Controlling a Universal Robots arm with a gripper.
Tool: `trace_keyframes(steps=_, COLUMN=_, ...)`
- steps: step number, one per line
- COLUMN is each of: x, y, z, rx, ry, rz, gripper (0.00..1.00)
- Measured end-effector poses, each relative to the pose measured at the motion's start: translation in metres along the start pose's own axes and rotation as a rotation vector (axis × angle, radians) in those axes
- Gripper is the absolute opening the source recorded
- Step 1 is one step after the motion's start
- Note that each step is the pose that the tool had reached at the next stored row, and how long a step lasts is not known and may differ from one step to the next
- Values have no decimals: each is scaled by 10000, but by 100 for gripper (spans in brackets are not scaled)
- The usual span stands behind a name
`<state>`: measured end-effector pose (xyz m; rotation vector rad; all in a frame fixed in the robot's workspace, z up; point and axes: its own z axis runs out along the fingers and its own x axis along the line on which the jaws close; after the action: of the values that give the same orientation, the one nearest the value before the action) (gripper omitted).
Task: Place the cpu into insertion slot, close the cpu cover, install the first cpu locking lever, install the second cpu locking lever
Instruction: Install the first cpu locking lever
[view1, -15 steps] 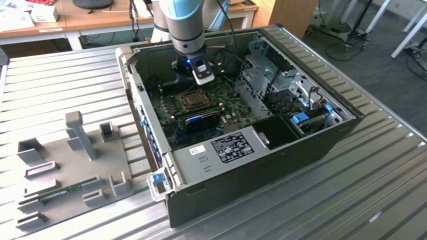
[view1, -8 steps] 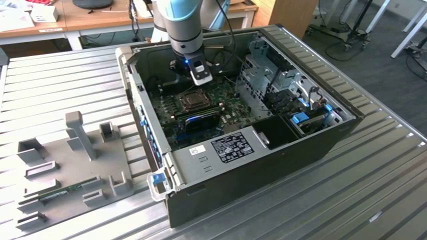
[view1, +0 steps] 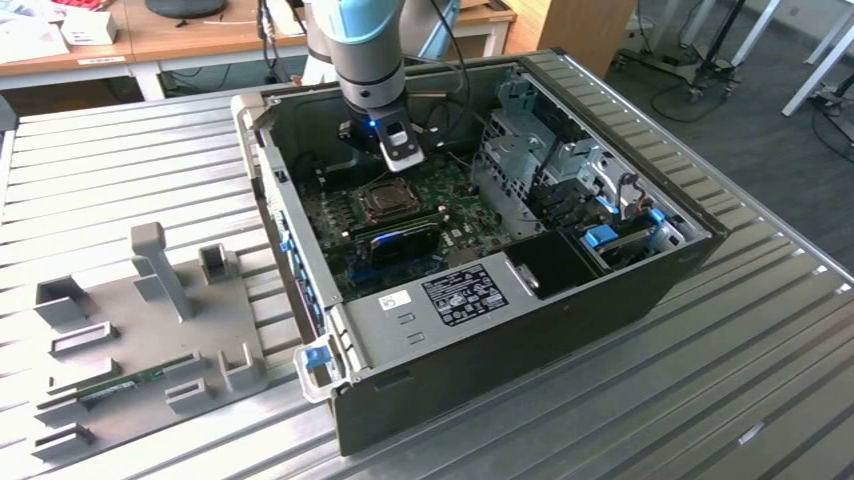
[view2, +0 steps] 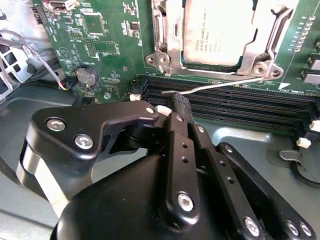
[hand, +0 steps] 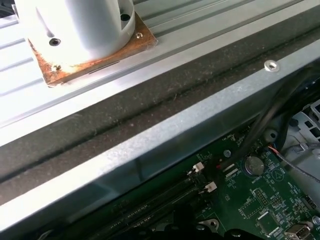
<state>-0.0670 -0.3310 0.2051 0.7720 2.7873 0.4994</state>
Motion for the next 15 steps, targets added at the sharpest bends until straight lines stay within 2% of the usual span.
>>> trace_keyframes(steps=15, x=-9, y=-64, z=80, rx=-85, ry=-130, rz=-45, gripper=10)
